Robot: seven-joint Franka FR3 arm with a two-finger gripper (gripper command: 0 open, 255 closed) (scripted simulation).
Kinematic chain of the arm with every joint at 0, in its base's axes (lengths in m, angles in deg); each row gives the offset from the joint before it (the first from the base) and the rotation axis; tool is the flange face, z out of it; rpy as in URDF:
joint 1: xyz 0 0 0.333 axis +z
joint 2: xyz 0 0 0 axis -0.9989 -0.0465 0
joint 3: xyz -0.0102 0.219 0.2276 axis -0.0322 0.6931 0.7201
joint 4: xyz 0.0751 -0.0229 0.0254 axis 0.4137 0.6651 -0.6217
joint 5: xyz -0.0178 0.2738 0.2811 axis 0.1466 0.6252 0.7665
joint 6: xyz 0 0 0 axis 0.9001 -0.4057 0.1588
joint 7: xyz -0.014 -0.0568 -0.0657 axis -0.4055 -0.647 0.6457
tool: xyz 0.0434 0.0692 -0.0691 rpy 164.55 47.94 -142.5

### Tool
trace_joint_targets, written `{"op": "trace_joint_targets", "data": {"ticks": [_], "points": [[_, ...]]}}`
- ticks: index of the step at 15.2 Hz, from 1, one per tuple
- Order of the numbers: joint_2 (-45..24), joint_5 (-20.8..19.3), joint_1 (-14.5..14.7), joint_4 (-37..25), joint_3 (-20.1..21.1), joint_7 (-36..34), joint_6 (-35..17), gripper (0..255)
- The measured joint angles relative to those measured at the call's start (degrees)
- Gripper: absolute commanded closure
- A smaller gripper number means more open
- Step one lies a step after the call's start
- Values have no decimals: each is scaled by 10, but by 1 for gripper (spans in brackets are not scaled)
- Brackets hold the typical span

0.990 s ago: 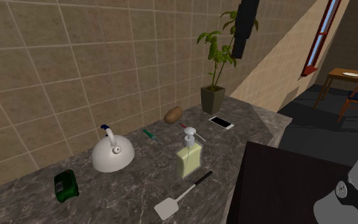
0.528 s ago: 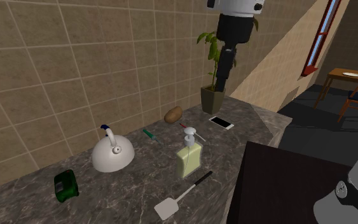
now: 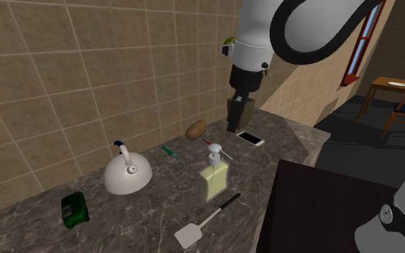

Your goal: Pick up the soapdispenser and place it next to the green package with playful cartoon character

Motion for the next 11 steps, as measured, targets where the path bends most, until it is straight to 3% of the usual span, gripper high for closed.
{"op": "trace_joint_targets", "data": {"ticks": [8,11], "points": [[-216,-23,-17,-21,-18,-10,-222,0],[-275,-20,-20,-43,-19,-8,-264,0]]}}
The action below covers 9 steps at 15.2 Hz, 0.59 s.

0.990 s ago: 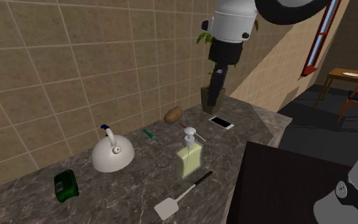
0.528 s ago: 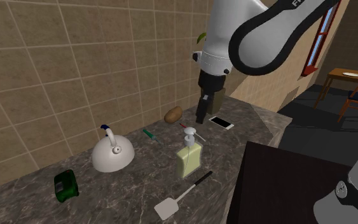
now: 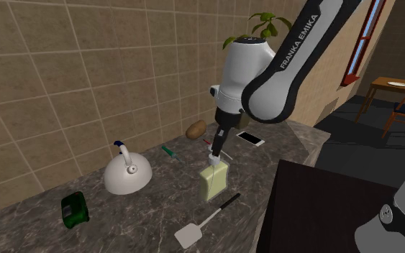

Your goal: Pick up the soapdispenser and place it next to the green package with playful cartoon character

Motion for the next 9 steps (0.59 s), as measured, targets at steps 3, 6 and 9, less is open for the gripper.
{"op": "trace_joint_targets", "data": {"ticks": [3,6,9], "points": [[-35,-3,-1,-9,-2,-3,-27,0],[-67,-4,-2,-19,-3,-5,-49,0],[-75,-4,-1,-21,-3,-6,-56,0]]}}
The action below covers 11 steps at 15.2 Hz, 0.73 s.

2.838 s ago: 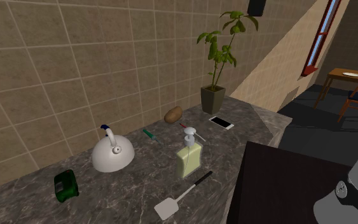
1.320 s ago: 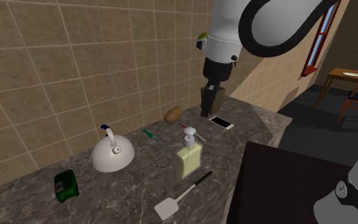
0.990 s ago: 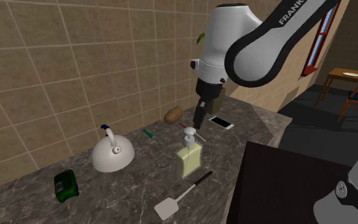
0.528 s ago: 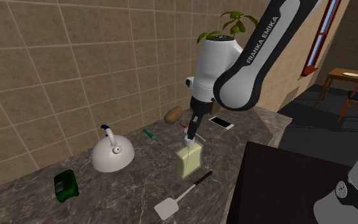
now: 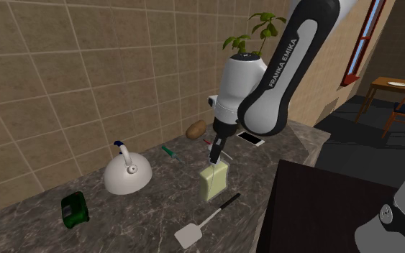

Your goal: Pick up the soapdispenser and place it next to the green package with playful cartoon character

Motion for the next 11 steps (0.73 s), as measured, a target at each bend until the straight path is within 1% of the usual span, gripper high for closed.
{"op": "trace_joint_targets", "data": {"ticks": [3,4,11], "points": [[-1,0,0,0,0,0,-1,0],[-1,0,0,0,0,0,-1,255],[-1,0,0,0,0,0,-1,255]]}}
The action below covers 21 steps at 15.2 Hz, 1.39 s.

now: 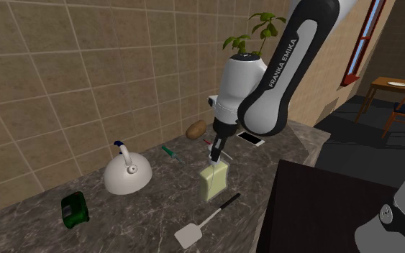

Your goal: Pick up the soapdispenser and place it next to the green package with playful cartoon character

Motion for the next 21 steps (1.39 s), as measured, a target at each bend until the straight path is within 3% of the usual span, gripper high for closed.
{"op": "trace_joint_targets", "data": {"ticks": [4,21], "points": [[4,1,-1,1,1,2,4,255],[156,36,-7,5,17,40,152,255]]}}
